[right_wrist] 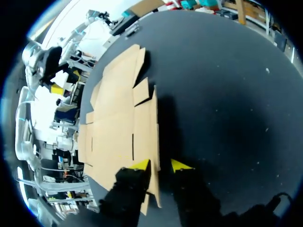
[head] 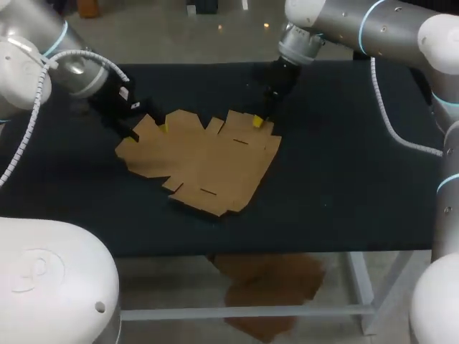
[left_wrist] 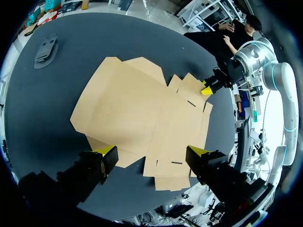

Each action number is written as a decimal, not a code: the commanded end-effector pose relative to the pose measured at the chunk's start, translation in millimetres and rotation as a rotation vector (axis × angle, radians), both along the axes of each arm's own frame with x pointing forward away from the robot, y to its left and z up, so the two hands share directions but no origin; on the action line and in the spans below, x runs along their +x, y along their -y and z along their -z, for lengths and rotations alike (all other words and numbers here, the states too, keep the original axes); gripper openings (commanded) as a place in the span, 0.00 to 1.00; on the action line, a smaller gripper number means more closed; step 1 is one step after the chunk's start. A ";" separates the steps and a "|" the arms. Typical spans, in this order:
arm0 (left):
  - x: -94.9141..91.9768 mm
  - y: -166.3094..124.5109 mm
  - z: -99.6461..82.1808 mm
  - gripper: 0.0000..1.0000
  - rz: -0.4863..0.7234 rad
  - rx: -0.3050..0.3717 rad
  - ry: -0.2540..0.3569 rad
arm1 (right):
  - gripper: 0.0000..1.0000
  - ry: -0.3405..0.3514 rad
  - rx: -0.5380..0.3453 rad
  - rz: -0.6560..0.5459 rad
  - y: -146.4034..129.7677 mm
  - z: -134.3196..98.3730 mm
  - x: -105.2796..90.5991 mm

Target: Assemble the packaging by folding the flat box into shape, placing the metal phone stand inside, and closing the box properly

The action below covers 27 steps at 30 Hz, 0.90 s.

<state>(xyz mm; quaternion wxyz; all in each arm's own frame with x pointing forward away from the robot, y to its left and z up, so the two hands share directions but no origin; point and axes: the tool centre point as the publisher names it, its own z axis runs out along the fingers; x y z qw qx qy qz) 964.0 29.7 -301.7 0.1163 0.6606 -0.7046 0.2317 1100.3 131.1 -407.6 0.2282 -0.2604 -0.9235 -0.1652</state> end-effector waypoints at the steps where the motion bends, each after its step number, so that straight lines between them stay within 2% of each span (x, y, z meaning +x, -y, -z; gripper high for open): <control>1: -2.0 -4.1 3.2 1.00 -0.005 -0.014 0.001 | 0.00 -0.115 -0.042 -0.089 2.7 -0.6 3.8; 8: -0.7 -6.7 5.2 1.00 0.003 -0.030 -0.001 | 0.00 -0.109 0.001 -0.030 15.9 -5.6 -5.2; 18: -0.3 -6.4 3.1 1.00 0.056 -0.027 -0.011 | 0.00 -0.143 0.146 0.303 50.5 -15.6 -15.8; 27: 1.8 -5.4 2.2 1.00 0.088 -0.020 0.000 | 0.00 -0.077 0.260 0.507 75.0 -22.4 -37.1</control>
